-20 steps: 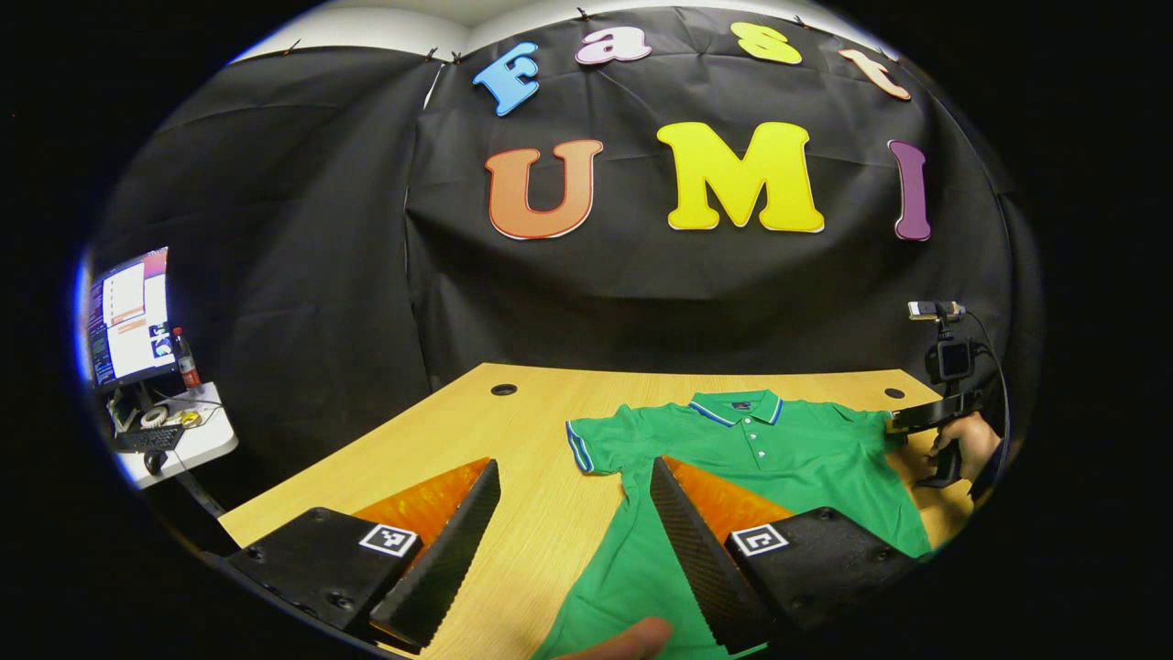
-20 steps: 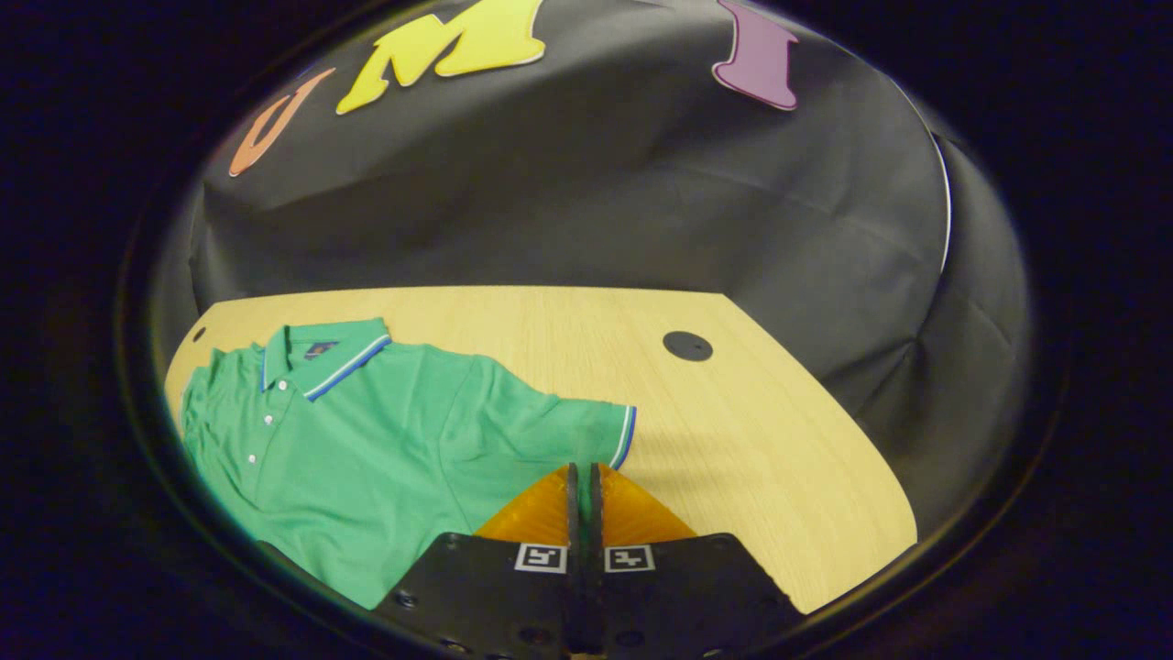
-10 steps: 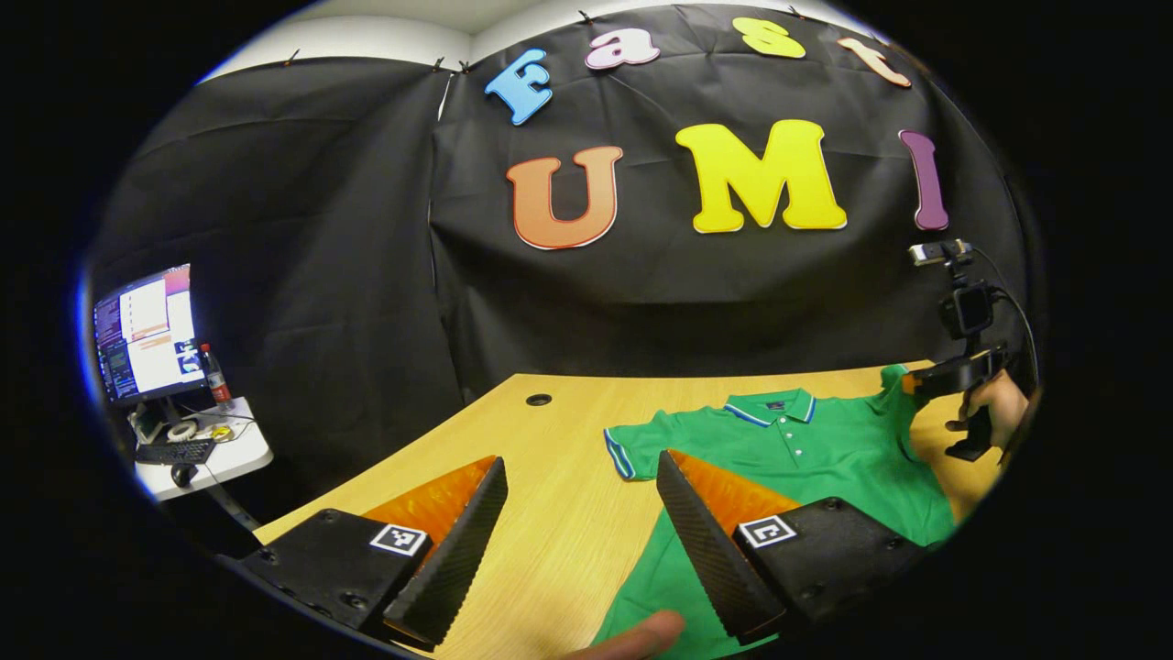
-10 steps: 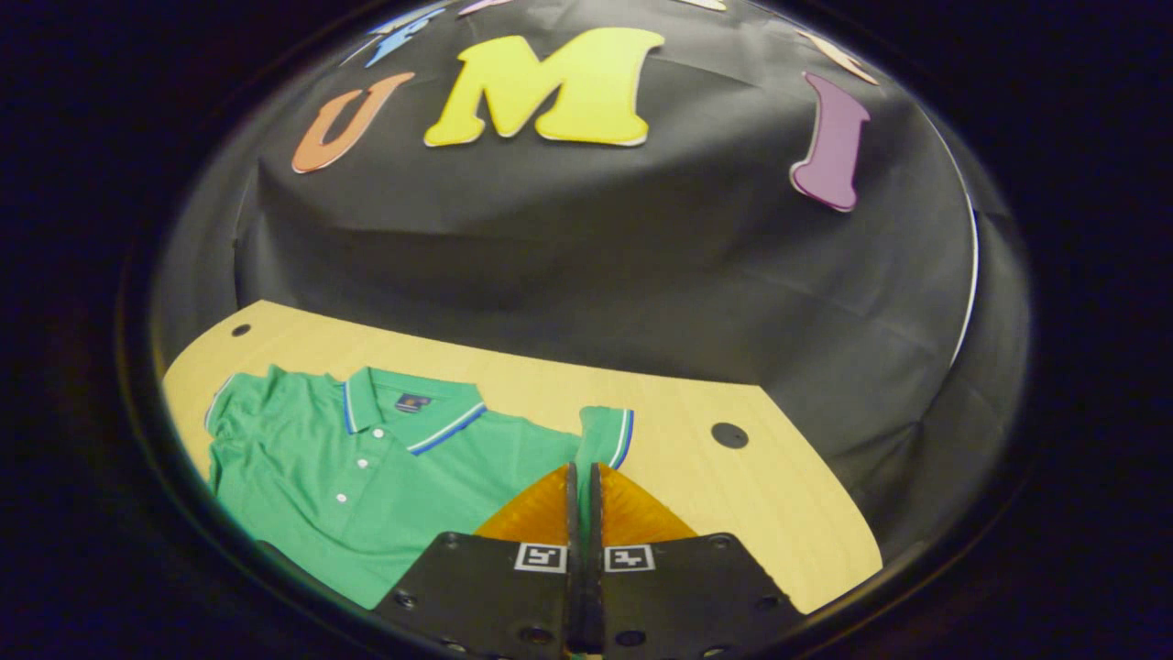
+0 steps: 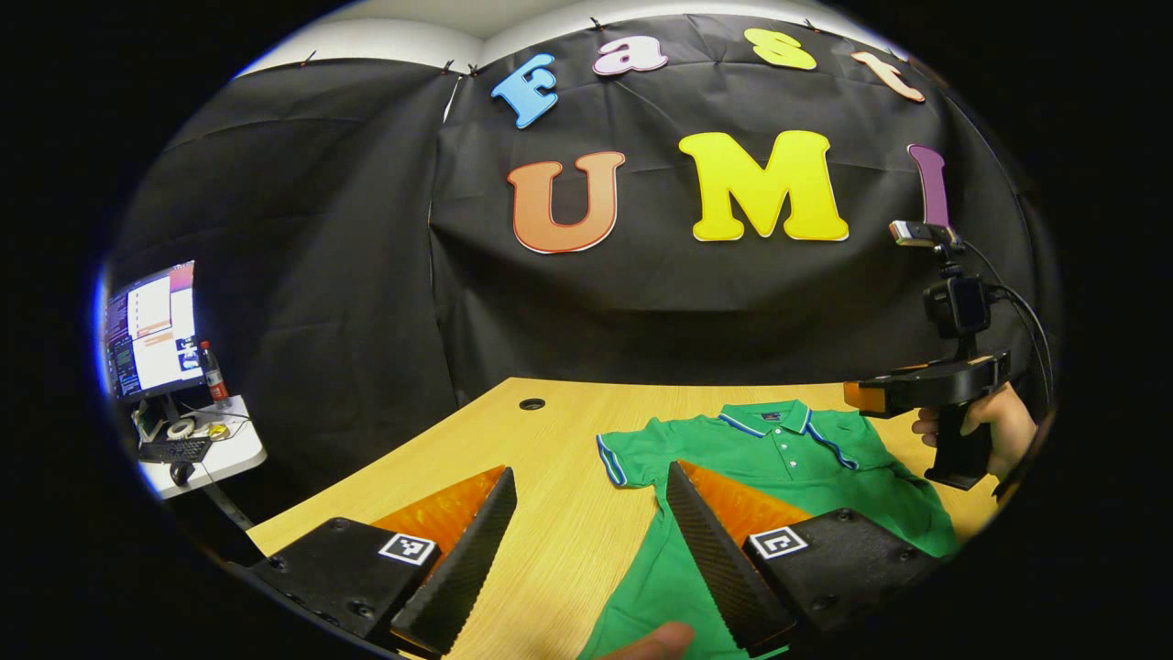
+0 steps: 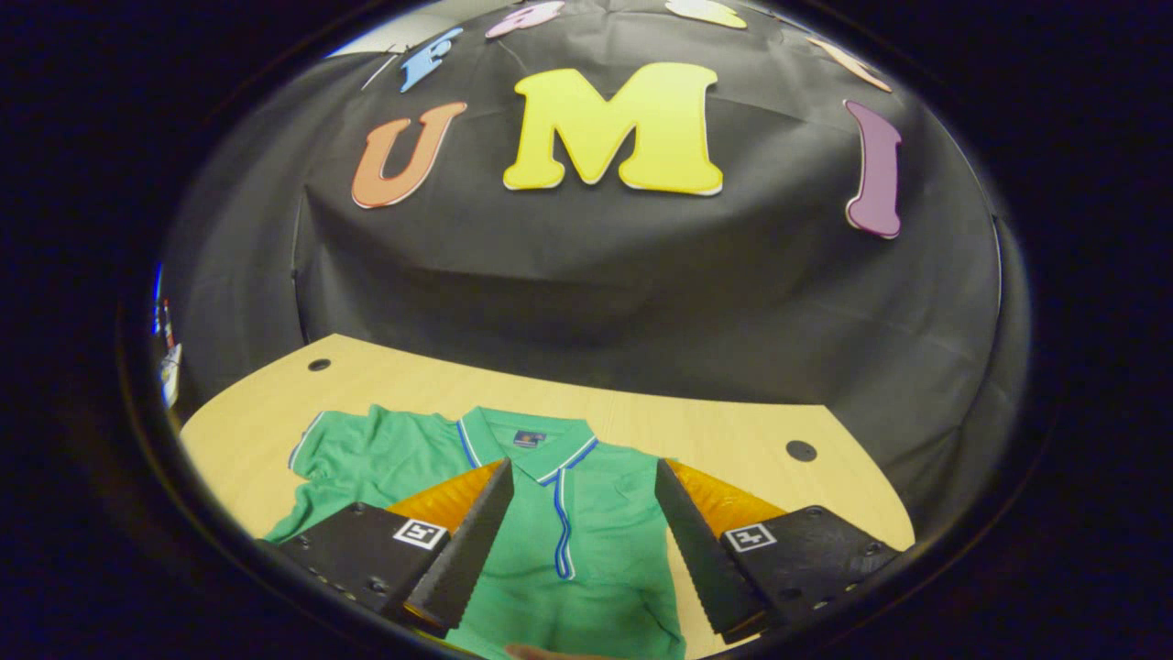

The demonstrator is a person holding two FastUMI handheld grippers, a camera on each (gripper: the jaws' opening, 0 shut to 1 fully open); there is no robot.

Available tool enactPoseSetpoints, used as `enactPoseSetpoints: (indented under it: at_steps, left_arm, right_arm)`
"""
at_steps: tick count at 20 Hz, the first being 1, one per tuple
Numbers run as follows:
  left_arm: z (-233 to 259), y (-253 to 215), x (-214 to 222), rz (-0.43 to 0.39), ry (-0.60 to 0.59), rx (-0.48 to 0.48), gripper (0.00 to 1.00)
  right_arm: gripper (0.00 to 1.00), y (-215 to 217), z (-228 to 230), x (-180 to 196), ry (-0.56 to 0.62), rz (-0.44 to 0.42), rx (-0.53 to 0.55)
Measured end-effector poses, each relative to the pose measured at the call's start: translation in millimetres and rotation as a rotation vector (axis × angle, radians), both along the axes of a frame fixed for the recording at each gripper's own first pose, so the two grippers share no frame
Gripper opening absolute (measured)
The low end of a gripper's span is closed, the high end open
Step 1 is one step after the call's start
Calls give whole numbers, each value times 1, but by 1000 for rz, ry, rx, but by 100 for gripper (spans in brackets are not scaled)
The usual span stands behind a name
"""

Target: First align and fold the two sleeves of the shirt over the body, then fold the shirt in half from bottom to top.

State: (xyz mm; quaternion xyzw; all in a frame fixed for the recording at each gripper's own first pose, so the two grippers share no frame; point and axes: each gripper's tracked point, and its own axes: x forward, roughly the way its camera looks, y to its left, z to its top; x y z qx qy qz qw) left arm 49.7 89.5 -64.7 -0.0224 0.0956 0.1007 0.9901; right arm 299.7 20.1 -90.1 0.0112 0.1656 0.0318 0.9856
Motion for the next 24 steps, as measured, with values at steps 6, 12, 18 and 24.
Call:
enactPoseSetpoints:
  at_steps: [6, 12, 18, 24]
  left_arm:
    - [-1, -8, 0, -20, 4, -37, 100]
    - [-9, -18, 1, -11, 50, -110, 100]
    - [4, -24, 11, 40, 5, -131, 100]
    - [22, -17, 83, 37, 97, -138, 100]
  right_arm:
    - [95, -19, 67, -67, -154, -11, 60]
    - [96, -75, 110, -180, -400, -110, -109]
    - [96, -94, 49, -263, -310, -15, -18]
    - [96, -116, 2, -293, -249, 7, 41]
